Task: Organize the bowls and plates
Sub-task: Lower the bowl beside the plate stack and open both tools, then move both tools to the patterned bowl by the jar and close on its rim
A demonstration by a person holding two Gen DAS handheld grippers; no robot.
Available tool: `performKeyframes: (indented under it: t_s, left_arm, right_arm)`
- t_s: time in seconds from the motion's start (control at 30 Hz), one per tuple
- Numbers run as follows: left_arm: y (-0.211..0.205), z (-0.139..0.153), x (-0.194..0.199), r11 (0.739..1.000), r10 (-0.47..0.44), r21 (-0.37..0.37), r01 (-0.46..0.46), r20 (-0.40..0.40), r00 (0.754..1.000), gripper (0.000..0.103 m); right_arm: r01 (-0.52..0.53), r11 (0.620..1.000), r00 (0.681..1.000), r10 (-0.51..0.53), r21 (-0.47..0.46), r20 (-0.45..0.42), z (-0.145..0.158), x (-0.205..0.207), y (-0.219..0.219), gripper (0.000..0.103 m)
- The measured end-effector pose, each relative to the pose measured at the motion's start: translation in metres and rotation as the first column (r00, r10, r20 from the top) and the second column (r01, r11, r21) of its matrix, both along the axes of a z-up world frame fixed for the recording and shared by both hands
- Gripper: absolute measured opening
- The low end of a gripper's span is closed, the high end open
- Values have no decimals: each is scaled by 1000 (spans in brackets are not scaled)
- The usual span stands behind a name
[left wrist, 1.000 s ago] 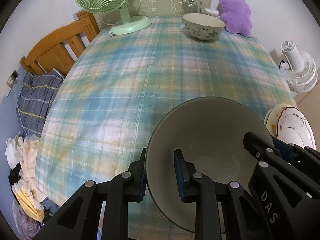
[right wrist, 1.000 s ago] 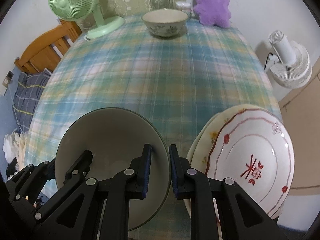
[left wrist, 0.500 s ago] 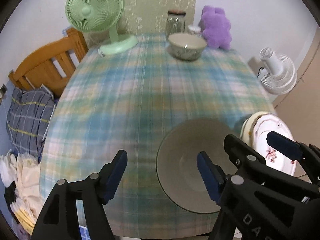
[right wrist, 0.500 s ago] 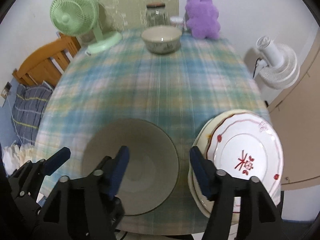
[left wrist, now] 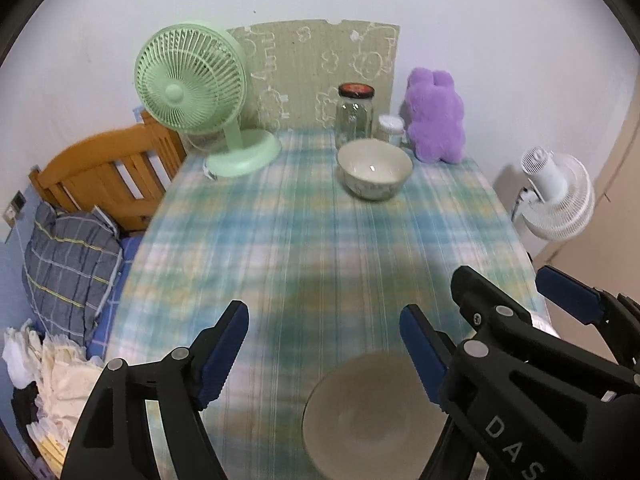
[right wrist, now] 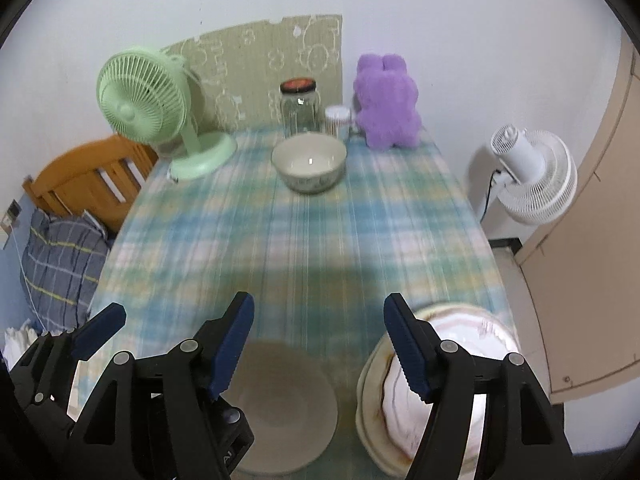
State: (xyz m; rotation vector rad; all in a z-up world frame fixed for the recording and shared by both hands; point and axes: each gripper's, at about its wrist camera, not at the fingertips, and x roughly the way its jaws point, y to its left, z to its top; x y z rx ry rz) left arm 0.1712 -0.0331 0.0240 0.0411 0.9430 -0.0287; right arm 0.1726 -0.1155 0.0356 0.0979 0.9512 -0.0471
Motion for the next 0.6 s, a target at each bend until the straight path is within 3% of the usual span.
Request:
performKeyframes:
  t_s: [0.6]
  left_arm:
    - [-53, 0, 113, 988, 142, 51, -145, 49, 989, 76]
  right_arm:
    - [-119, 993, 992, 119, 20, 40, 1, 133, -59, 71]
